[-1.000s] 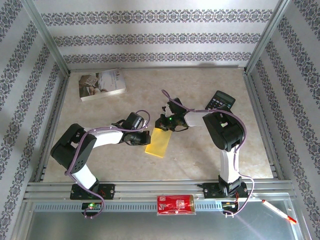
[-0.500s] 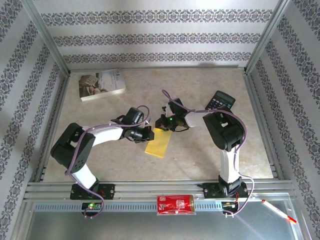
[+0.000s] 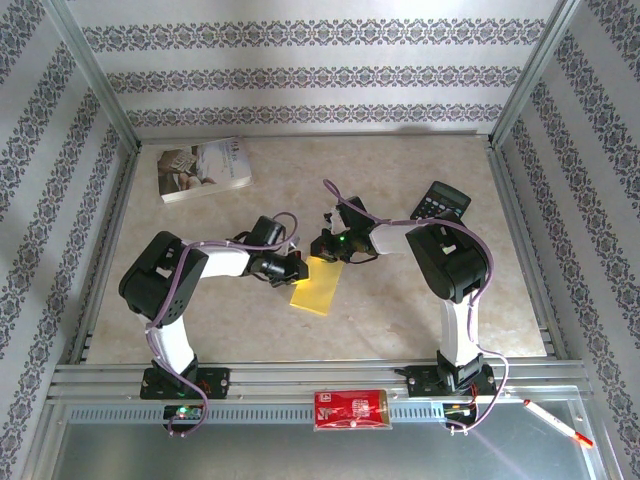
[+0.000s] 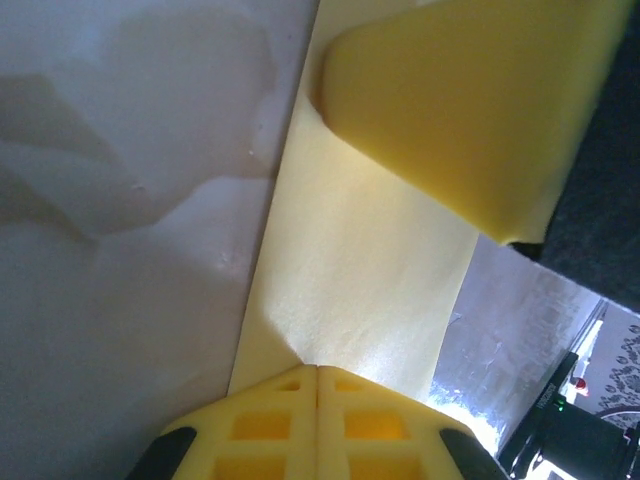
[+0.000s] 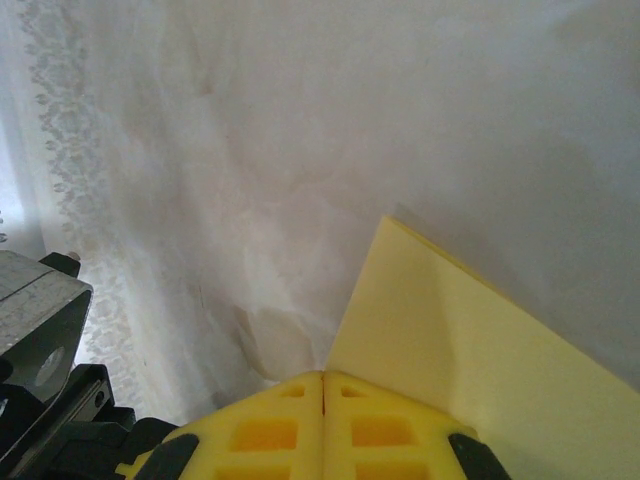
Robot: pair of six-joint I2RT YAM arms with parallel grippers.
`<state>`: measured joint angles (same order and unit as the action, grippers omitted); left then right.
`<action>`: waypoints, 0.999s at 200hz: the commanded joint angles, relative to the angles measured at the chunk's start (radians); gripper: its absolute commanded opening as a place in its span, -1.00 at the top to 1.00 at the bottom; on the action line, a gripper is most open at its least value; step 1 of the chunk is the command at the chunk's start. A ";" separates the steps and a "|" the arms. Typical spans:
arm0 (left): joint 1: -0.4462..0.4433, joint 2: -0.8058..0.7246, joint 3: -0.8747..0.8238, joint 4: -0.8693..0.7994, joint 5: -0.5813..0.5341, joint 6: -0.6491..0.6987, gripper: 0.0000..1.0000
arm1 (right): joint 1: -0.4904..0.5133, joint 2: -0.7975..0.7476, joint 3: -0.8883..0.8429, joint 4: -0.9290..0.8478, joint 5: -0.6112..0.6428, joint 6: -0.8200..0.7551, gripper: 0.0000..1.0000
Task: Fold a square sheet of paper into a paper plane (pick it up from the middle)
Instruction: First fold the square sheet of paper in half at the center of the table.
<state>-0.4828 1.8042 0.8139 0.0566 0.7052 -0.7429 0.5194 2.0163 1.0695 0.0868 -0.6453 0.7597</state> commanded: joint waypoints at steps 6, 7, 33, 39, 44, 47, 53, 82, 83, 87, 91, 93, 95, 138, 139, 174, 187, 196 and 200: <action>0.006 -0.013 -0.082 0.012 0.048 -0.045 1.00 | -0.012 0.039 -0.047 -0.085 0.090 -0.031 1.00; 0.007 -0.014 -0.084 0.014 0.049 -0.046 1.00 | -0.012 0.039 -0.048 -0.084 0.090 -0.031 1.00; 0.008 -0.021 -0.139 0.061 0.071 -0.070 1.00 | -0.012 0.043 -0.049 -0.084 0.090 -0.028 1.00; 0.007 -0.021 -0.152 0.071 0.075 -0.075 1.00 | -0.012 0.044 -0.049 -0.084 0.090 -0.029 1.00; 0.008 -0.023 -0.161 0.079 0.074 -0.079 1.00 | -0.012 0.043 -0.049 -0.084 0.090 -0.029 1.00; 0.009 -0.023 -0.167 0.083 0.076 -0.082 1.00 | -0.012 0.044 -0.049 -0.085 0.091 -0.029 1.00; 0.009 -0.023 -0.179 0.091 0.079 -0.087 1.00 | -0.013 0.042 -0.049 -0.087 0.091 -0.031 1.00; 0.017 -0.044 -0.211 0.105 0.082 -0.094 1.00 | -0.012 0.045 -0.044 -0.091 0.095 -0.033 1.00; 0.017 -0.046 -0.214 0.105 0.082 -0.094 1.00 | -0.012 0.045 -0.044 -0.091 0.095 -0.033 1.00; 0.017 -0.048 -0.218 0.105 0.082 -0.094 1.00 | -0.012 0.045 -0.044 -0.091 0.095 -0.033 1.00; 0.019 -0.054 -0.221 0.105 0.081 -0.095 1.00 | -0.012 0.046 -0.043 -0.091 0.096 -0.033 1.00; 0.019 -0.055 -0.224 0.105 0.081 -0.095 1.00 | -0.012 0.046 -0.042 -0.092 0.096 -0.033 1.00; 0.019 -0.056 -0.226 0.105 0.080 -0.095 1.00 | -0.011 0.046 -0.043 -0.093 0.096 -0.033 1.00; 0.016 -0.089 -0.282 0.098 0.078 -0.087 1.00 | -0.012 0.050 -0.033 -0.104 0.101 -0.036 1.00; 0.015 -0.090 -0.282 0.096 0.078 -0.086 1.00 | -0.012 0.051 -0.034 -0.104 0.101 -0.037 1.00; -0.014 -0.117 -0.300 0.042 0.078 -0.052 1.00 | -0.012 0.056 -0.021 -0.114 0.105 -0.040 1.00; -0.020 -0.134 -0.310 0.027 0.077 -0.048 1.00 | -0.010 0.056 -0.020 -0.116 0.107 -0.039 1.00; -0.029 -0.149 -0.312 0.004 0.070 -0.037 1.00 | -0.010 0.056 -0.020 -0.118 0.107 -0.040 1.00; -0.033 -0.155 -0.311 -0.006 0.069 -0.032 1.00 | -0.010 0.056 -0.019 -0.117 0.108 -0.040 1.00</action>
<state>-0.4812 1.6657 0.5510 0.2565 0.7773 -0.8120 0.5198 2.0171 1.0714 0.0807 -0.6456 0.7555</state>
